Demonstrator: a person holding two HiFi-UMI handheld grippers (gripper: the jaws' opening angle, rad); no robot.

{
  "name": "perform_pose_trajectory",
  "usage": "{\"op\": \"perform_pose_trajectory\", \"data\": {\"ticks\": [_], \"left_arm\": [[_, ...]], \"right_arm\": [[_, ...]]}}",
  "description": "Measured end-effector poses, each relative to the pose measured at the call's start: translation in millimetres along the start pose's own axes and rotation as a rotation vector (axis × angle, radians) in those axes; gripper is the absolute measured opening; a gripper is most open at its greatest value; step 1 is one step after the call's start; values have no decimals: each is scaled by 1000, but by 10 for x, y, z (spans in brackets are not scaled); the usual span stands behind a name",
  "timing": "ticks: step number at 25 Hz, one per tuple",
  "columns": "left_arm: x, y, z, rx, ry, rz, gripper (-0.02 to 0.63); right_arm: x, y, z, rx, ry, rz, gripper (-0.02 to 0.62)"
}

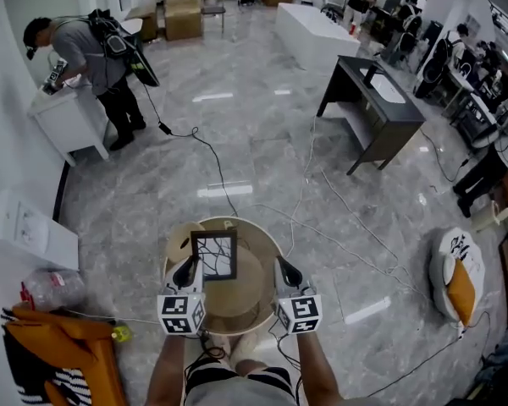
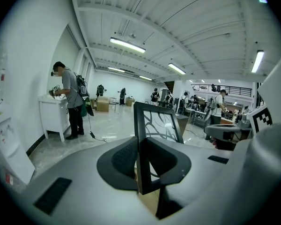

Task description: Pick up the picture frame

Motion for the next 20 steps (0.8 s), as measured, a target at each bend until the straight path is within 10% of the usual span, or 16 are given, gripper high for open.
{"op": "perform_pose_trajectory", "data": {"ticks": [20], "left_arm": [[505,332,944,89,26,-91,77]], "right_arm": [[76,311,1086,70,-28,7,-1]]}}
Point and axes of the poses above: the fingertips, and each gripper's own axes: z backward along the fingers, x to its right, y out of its top, the point moved 7 cm from there along z, backward along the fingers, and after that the axes turned 3 degrees about -y, right-handed, at the moved point
